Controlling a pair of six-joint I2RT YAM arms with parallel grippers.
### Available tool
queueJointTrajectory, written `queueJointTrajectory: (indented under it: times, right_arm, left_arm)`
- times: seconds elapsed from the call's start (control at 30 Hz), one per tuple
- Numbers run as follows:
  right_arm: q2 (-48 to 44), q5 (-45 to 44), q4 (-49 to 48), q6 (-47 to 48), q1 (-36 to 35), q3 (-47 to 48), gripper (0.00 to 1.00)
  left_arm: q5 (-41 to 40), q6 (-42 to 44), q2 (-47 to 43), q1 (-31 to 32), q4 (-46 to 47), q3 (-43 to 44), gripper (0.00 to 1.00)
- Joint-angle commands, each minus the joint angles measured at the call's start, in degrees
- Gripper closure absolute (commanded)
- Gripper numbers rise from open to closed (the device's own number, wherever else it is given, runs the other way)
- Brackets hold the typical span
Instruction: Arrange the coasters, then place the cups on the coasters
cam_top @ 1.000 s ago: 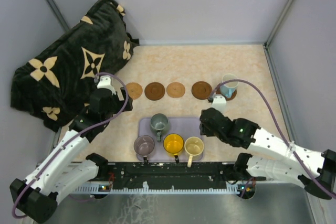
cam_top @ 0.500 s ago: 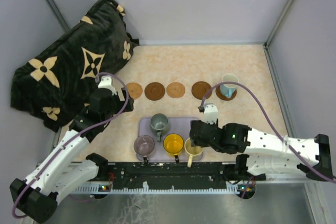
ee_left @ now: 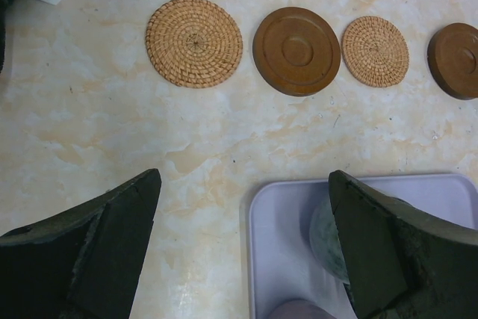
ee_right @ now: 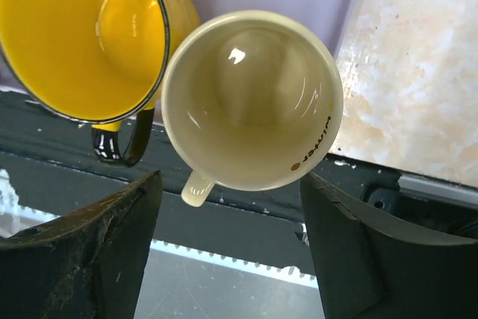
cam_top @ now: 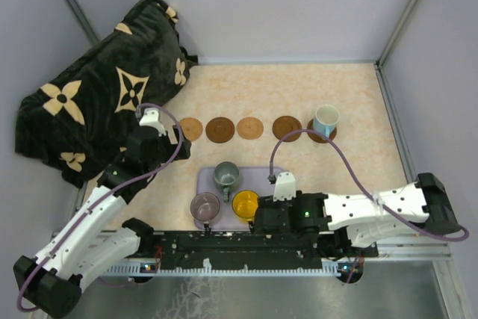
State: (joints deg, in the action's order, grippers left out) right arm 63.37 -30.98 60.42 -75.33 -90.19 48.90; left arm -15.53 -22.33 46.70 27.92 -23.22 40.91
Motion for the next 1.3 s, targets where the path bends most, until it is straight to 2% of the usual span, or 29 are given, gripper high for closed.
queueJointTrajectory:
  times: [0.0, 0.33, 0.57, 0.73, 1.13, 1.27]
  right_arm:
    - [2.6, -2.4, 2.1, -7.6, -1.4, 2.8, 0.25]
    - [3.5, -2.2, 4.1, -14.8, -1.6, -0.2, 0.33]
    - [4.4, -0.5, 6.1, -16.9, -1.8, -1.4, 0.54]
    - [6.1, 0.2, 6.1, -16.7, -2.0, -1.4, 0.62]
    - [10.9, 1.0, 4.5, -16.8, -2.1, -1.1, 0.64]
    - [11.4, 0.8, 4.2, -17.3, -2.1, -1.5, 0.72]
  left_arm:
    - [1.0, -0.4, -1.1, -0.1, -0.2, 0.3, 0.01]
    - [1.1, -0.4, -1.3, -0.1, -0.1, 0.0, 0.01]
    - [1.3, -0.5, -0.6, -0.1, 0.4, -0.1, 0.01]
    - [1.4, -0.7, -0.7, -0.1, 0.4, -0.4, 0.01]
    - [1.5, -0.7, -0.9, -0.1, 0.5, -0.7, 0.01]
    - [1.6, -0.7, -1.0, -0.1, 0.5, -0.7, 0.01]
